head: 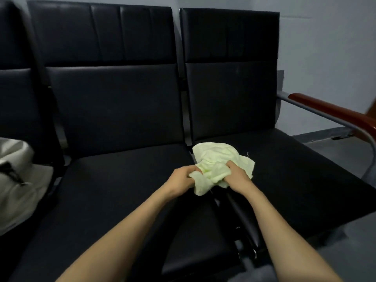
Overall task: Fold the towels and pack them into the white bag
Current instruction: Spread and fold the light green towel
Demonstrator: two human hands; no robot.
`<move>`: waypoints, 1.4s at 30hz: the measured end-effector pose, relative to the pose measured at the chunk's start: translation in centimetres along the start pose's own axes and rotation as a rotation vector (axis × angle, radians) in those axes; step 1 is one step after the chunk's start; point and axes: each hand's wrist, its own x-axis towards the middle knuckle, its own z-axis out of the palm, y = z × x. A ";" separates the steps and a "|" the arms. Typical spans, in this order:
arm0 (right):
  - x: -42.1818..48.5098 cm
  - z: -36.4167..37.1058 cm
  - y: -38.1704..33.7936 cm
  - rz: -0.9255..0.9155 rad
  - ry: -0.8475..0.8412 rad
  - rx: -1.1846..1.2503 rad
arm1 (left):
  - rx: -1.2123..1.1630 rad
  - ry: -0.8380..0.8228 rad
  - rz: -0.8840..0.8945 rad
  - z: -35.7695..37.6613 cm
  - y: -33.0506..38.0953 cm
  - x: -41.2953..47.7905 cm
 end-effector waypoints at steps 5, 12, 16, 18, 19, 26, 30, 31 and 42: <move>-2.4 5.2 -8.4 -0.300 -0.038 0.243 | 0.002 0.341 -0.015 -8.1 -1.3 -5.5; -5.1 10.5 -13.6 -0.652 -0.540 -0.094 | 0.424 0.166 -0.448 -16.1 -8.2 -14.8; -5.0 12.0 -13.3 -0.548 -0.578 -0.193 | 0.437 0.018 -0.544 -17.2 -11.0 -18.9; -4.6 12.9 -12.8 -0.511 -0.488 -0.348 | 0.355 0.076 -0.483 -17.5 -11.4 -19.5; -4.4 13.4 -12.5 -0.490 -0.454 -0.407 | 0.302 0.099 -0.457 -17.5 -11.3 -19.6; -3.1 14.4 -12.0 -0.443 -0.259 -0.569 | 0.342 0.109 -0.325 -14.6 -10.3 -18.8; -3.9 12.4 -13.5 -0.535 -0.244 0.035 | 0.178 0.255 -0.197 -11.6 -9.0 -17.4; -4.4 12.1 -13.9 -0.549 -0.295 0.163 | 0.087 0.298 -0.159 -11.1 -8.5 -17.0; -5.4 10.5 -13.6 -0.527 -0.526 -0.207 | -0.623 0.717 -0.037 -14.1 -5.4 -16.1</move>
